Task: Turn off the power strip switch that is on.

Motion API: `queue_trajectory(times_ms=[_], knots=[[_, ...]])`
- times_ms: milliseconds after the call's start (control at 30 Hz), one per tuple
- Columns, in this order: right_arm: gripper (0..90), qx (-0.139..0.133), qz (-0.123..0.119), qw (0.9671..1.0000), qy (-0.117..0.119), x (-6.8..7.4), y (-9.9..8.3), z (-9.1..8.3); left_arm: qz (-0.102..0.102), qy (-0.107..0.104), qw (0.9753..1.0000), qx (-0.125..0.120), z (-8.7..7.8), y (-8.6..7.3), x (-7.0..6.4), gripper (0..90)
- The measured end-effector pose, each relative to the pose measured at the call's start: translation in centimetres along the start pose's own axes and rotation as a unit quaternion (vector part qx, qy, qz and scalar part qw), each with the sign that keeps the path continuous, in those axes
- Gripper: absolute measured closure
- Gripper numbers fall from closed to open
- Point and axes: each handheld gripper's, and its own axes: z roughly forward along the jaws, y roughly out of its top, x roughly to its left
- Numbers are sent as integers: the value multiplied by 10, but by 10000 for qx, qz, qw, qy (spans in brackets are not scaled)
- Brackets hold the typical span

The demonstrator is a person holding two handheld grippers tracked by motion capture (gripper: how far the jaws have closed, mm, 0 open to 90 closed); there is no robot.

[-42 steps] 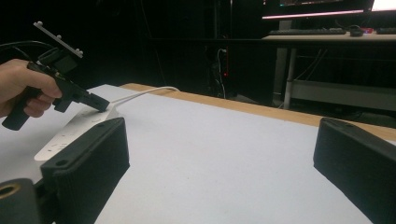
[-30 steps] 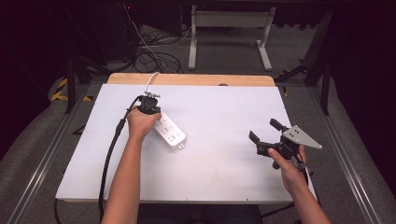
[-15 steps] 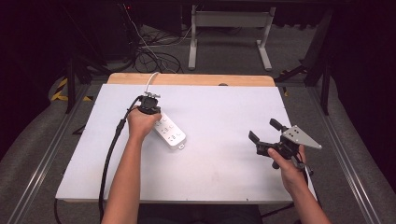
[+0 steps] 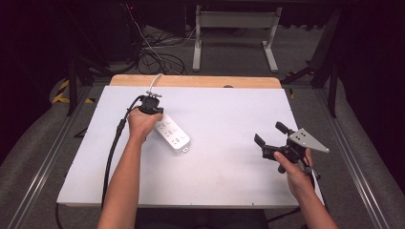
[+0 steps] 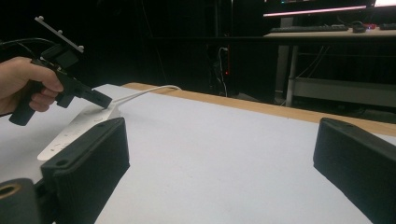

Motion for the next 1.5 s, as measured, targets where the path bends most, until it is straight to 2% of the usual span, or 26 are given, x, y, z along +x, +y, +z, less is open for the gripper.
queue_trajectory(times_ms=[67,100,133,167,200,267,300,333,367,400,433,467,600,667,767,833,933,1033,1100,1133,1200,1233,1300,1333,1433,1500], knots=[[40,-2,2,10000,-5,0,0,0,140,20,9999,-70,0,-1,-1,900],[40,-8,23,10000,-12,-1,0,0,182,10,9992,-363,-4,-1,-3,900],[40,-4,28,10000,-18,-1,0,0,182,10,9992,-363,-4,-1,-3,900],[40,-2,55,10000,-17,-1,0,0,120,-16,9985,-541,-9,-1,-2,900],[40,-2,58,10000,-22,-1,0,0,-44,-65,9956,-937,-19,-1,1,900],[40,-2,52,10000,-27,-1,0,0,-156,-86,9904,-1370,-30,-2,3,900],[40,-10,69,10000,-18,-1,0,0,-177,-72,9877,-1551,-36,-3,5,900],[40,-5,54,10000,-18,-1,0,0,-177,-72,9877,-1551,-36,-3,5,900],[40,-14,37,10000,-13,-1,0,0,-214,-33,9850,-1714,-41,-5,7,900],[40,-14,37,10000,-13,-1,0,0,-254,-19,9819,-1877,-47,-6,9,900],[40,-15,27,10000,-3,0,0,0,-240,84,9763,-2150,-59,-11,14,900],[40,-15,27,10000,-3,0,0,0,-240,84,9763,-2150,-59,-11,14,900],[39,3,48,10000,-17,0,0,1,-378,214,9647,-2598,-85,-24,25,900],[39,3,46,10000,-18,0,0,1,-362,245,9610,-2732,-101,-33,28,900],[40,-1,47,10000,-18,0,0,1,-241,347,9567,-2880,-122,-52,28,900],[41,-2,34,10000,-12,0,0,1,-289,361,9528,-3000,-135,-65,29,900],[41,-15,21,10000,-20,0,1,0,-359,441,9452,-3214,-154,-91,29,900],[41,-19,32,10000,-14,2,1,0,-317,570,9419,-3294,-165,-127,27,900],[41,-4,19,10000,15,3,1,1,-451,561,9422,-3274,-171,-141,29,900],[41,5,18,10000,16,4,1,1,-516,569,9390,-3351,-176,-143,30,900],[41,-13,30,10000,6,3,1,1,-611,635,9289,-3597,-188,-146,30,900],[41,-13,30,10000,6,3,1,1,-637,684,9256,-3668,-193,-148,30,900],[41,-20,33,10000,9,3,1,1,-713,711,9234,-3704,-198,-152,32,900],[41,-5,24,10000,1,2,1,1,-750,759,9235,-3686,-198,-154,34,900],[41,28,4,10000,-2,1,-1,0,-841,837,9256,-3593,-196,-158,39,900],[41,35,17,10000,-27,0,-1,-1,-801,871,9275,-3545,-194,-158,42,900]])
